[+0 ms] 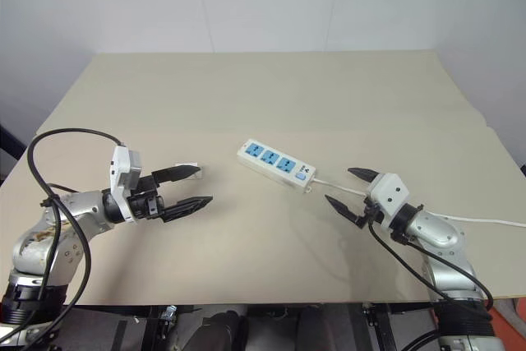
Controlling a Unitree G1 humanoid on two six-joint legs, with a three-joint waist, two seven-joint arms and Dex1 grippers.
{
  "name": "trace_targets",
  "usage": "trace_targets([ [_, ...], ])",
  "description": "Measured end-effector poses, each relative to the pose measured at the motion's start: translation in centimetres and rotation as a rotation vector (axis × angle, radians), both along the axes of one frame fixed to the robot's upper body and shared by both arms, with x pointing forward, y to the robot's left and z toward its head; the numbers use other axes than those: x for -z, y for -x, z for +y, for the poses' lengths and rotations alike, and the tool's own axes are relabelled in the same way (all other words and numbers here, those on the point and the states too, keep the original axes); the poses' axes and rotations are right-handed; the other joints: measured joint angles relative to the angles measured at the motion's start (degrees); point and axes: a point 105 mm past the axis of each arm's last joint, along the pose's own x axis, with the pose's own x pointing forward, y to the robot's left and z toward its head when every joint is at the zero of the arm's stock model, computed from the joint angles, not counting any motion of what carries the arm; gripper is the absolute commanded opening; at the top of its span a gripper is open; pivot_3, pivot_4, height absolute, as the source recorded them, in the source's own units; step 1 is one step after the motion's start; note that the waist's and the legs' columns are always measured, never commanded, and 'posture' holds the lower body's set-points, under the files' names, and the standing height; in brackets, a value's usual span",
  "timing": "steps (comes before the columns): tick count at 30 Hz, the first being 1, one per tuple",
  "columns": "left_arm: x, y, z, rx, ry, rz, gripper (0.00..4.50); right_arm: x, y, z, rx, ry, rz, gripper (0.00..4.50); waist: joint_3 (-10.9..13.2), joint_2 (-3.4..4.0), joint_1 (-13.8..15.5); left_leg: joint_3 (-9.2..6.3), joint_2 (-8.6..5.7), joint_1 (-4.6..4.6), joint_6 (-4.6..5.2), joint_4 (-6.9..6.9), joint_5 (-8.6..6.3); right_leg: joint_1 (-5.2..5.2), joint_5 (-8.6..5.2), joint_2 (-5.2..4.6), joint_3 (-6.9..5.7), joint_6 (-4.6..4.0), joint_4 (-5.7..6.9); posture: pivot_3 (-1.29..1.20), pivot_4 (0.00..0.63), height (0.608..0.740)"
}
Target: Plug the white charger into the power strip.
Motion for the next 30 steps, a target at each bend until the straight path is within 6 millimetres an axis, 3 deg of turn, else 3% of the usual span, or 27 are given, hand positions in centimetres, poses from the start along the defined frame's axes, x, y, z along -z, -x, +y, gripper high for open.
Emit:
trace_targets([
  [18, 0.1, 0.0, -0.1, 0.004, -0.003, 0.003, 4.50, 0.4, 0.1, -0.1, -0.040, 0.019, 0.030, 4.47, 0.00, 0.00, -0.03, 0.05, 0.00, 0.01, 0.00, 0.01, 0.00, -0.01, 0.01, 0.00, 0.05, 0.01, 0.00, 0.00, 0.150, 0.740],
  [24, 0.1, -0.1, -0.4, 0.016, -0.006, 0.002, 4.50, 0.4, -2.6, -0.4, -0.078, 0.002, 0.149, 4.47, 0.01, -0.01, -0.31, 0.28, 0.02, 0.18, 0.07, -0.01, -0.04, 0.03, 0.03, 0.07, 0.26, 0.04, 0.02, 0.00, 0.150, 0.740],
  [29, 0.3, -0.1, -0.4, 0.014, -0.029, 0.005, 4.50, 1.9, -4.0, -0.2, -0.110, 0.062, 0.227, 4.47, 0.01, -0.02, -0.21, 0.39, 0.02, 0.14, -0.04, 0.00, 0.02, -0.03, 0.03, 0.07, 0.33, 0.05, -0.04, 0.00, 0.150, 0.740],
  [30, 0.3, -0.2, -0.3, 0.009, -0.038, 0.005, 4.50, 2.2, -4.3, -0.1, -0.116, 0.074, 0.241, 4.30, 0.01, -0.02, -0.22, 0.42, 0.03, 0.14, -0.05, 0.00, 0.03, -0.04, 0.04, 0.06, 0.38, 0.05, -0.04, 0.00, 0.150, 0.740],
])
